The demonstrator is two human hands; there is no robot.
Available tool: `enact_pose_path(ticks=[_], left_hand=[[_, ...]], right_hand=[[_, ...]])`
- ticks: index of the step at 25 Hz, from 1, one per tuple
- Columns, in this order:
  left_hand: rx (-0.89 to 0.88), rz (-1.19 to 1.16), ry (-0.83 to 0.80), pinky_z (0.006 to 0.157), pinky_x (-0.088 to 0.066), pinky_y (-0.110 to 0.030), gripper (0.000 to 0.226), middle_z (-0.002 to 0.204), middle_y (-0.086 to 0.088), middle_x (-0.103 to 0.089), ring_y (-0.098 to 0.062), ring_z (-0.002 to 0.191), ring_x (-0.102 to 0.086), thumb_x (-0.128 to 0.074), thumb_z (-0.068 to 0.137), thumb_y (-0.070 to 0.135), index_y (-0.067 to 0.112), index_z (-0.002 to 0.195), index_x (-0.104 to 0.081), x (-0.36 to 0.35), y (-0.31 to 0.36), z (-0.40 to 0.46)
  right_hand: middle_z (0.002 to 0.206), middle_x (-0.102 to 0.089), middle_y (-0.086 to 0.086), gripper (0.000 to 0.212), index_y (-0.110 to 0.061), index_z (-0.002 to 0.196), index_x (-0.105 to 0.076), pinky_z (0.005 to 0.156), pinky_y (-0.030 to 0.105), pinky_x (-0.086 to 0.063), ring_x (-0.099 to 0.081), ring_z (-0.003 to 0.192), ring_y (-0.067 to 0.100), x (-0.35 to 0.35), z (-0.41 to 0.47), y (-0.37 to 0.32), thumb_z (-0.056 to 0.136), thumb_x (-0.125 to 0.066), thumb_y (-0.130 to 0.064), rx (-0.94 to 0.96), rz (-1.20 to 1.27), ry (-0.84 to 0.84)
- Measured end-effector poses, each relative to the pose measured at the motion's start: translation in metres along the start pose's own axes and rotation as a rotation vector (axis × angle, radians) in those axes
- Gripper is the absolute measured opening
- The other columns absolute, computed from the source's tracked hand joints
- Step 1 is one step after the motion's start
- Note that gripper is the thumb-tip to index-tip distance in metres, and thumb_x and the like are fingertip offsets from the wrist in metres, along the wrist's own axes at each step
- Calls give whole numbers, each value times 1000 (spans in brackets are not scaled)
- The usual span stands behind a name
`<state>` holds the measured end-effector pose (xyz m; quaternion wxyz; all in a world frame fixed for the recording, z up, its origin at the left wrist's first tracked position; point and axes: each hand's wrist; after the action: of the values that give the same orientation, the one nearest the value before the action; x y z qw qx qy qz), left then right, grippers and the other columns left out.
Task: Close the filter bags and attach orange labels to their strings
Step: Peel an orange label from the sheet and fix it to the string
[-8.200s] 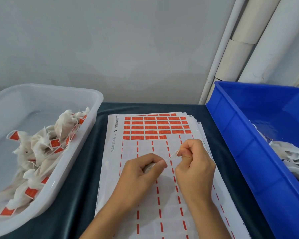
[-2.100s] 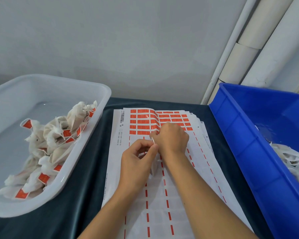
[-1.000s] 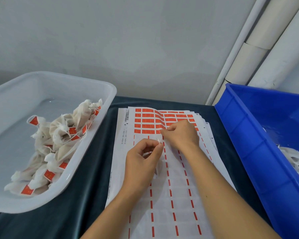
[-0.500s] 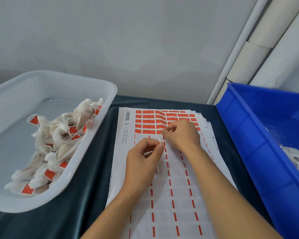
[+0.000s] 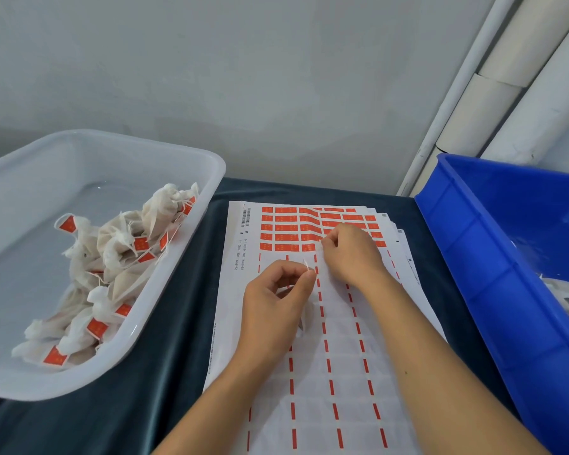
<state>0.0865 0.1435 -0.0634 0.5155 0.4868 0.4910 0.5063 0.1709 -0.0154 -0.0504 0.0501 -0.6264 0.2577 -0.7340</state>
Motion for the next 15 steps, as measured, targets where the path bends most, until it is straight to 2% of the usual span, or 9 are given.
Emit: enact_pose_path(ticks=[4,7,9,12,15], left_hand=[[19,-9,-11,69,-51,-1,8,97,24,-75,4,97,-68,-73,96,38,32,91,-75,0,-1,-1],[30,-15,-14,67,-48,1,8,96,26,-74,7,95,-68,-73,96,38,32,91,-75,0,-1,0],[40,-7,-9,65,-51,-3,7,96,27,-74,7,94,-69,-73,96,40,37,90,-74,-1,-1,0],[24,0,-3,67,-53,-7,7,95,25,-76,3,93,-72,-71,97,40,42,90,-73,-1,-1,0],[-7,4,-6,71,-57,-13,8,93,22,-77,0,92,-73,-67,98,41,43,92,-72,0,0,0]], right_hand=[[91,-66,0,23,-20,90,-59,60,18,-41,-63,73,11,20,3,10,109,-49,-29,-135,218,52],[94,-67,-3,17,-24,96,-56,59,17,-47,-67,75,9,39,-7,18,109,-50,-33,-200,432,353],[89,-70,-9,12,-27,103,-56,57,14,-50,-71,70,7,42,-26,18,107,-51,-37,-157,546,473],[79,-72,-16,11,-37,97,-57,53,13,-55,-73,64,2,28,-59,14,106,-53,-41,-106,689,413],[88,-76,-18,6,-35,99,-67,61,19,-61,-76,76,4,20,-85,16,103,-62,-36,-87,835,293]])
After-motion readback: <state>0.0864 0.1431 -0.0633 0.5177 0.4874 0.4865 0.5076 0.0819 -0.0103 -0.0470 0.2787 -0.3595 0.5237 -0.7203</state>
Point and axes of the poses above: each hand's wrist, its own z-axis towards the middle knuckle, its own x-axis out of the back of the hand, y = z × x
